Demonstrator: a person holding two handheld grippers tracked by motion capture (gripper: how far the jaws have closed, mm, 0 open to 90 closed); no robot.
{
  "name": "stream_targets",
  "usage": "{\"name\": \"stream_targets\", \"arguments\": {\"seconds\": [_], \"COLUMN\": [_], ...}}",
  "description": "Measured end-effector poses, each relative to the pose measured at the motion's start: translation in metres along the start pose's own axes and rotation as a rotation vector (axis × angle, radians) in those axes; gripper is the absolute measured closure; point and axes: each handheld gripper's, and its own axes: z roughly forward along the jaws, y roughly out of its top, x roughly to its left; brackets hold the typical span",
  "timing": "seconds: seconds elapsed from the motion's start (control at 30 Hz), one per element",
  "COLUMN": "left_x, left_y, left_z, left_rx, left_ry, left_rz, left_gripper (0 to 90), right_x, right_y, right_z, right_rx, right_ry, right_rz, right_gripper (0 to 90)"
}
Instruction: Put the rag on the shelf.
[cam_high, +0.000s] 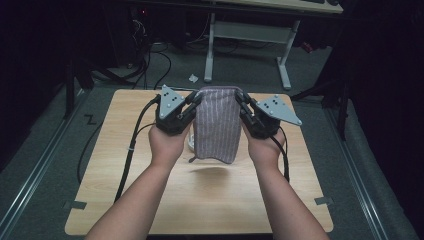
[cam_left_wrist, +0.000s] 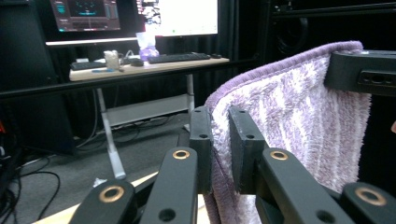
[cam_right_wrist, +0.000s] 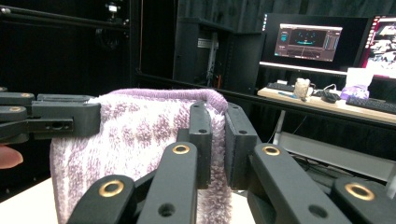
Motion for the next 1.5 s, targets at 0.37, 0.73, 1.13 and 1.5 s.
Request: {"name": "stream_targets", "arguments": {"seconds": [0.37, 0.73, 1.13, 1.5], "left_x": [0.020, 0.032, 0.043, 0.060], "left_y": [-0.002, 0.002, 0.008, -0.003], "left_z": [0.028, 0.050, 0.071, 0.096], "left_rx": [-0.018, 0.027, 0.065, 0.119], "left_ry": [0.019, 0.035, 0.066, 0.076], "left_rz": [-0.012, 0.008, 0.026, -0.017], "left_gripper": [80.8, 80.5, 80.4, 79.5], "right_x": [-0.015, -0.029, -0.041, -0.044], "right_y": [-0.001, -0.009, -0.002, -0.007], "right_z": [0.038, 0.067, 0.093, 0.113], "right_rx": [0.012, 0.051, 0.082, 0.130], "right_ry": [0.005, -0.007, -0.011, -0.010], "right_rz": [0.063, 0.041, 0.042, 0.016], "right_gripper": [83.7, 83.4, 83.4, 83.0]}}
